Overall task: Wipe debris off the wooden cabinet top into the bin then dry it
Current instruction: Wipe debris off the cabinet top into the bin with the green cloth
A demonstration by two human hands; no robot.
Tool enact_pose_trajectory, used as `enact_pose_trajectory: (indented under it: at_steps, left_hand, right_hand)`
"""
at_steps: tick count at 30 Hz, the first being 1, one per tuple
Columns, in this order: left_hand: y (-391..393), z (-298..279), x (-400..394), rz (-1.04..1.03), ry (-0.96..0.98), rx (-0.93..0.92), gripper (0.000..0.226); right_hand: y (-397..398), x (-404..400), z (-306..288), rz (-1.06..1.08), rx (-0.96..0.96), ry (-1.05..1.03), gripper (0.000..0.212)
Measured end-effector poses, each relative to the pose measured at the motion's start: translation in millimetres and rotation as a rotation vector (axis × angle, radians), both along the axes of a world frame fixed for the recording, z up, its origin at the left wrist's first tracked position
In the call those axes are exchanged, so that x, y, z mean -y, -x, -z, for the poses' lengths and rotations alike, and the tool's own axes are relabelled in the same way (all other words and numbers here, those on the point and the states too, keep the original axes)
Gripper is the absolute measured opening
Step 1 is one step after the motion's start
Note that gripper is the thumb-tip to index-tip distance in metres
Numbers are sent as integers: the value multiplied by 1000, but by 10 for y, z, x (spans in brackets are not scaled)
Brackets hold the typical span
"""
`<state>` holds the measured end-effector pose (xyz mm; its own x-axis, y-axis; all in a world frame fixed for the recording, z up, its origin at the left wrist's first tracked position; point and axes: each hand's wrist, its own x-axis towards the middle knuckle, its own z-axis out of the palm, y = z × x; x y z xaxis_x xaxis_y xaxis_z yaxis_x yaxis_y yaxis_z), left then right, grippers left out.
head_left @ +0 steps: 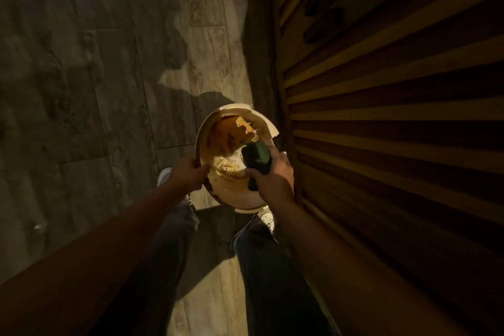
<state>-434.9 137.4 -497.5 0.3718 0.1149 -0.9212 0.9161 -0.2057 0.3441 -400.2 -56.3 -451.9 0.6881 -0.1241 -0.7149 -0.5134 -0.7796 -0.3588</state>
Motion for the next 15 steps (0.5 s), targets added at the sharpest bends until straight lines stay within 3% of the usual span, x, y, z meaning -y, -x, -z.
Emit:
enact_pose_trajectory:
  at_steps: [4, 10, 12, 15]
  left_hand:
    - [23, -332, -131, -77, 38, -122, 26]
    - [-42, -1319, -157, 1, -10, 5, 16]
    - [-78, -1812, -102, -5, 75, 54, 11]
    - [-121, -2621, 9, -44, 281, 127, 29]
  right_hand:
    - [-22, 34, -467, -17, 11, 15, 70]
    - [-39, 16, -1359, -18, 107, -22, 63]
    - [-29, 1, -1749, 8, 114, -70, 64]
    - [10, -49, -2387, 34, 133, -144, 64]
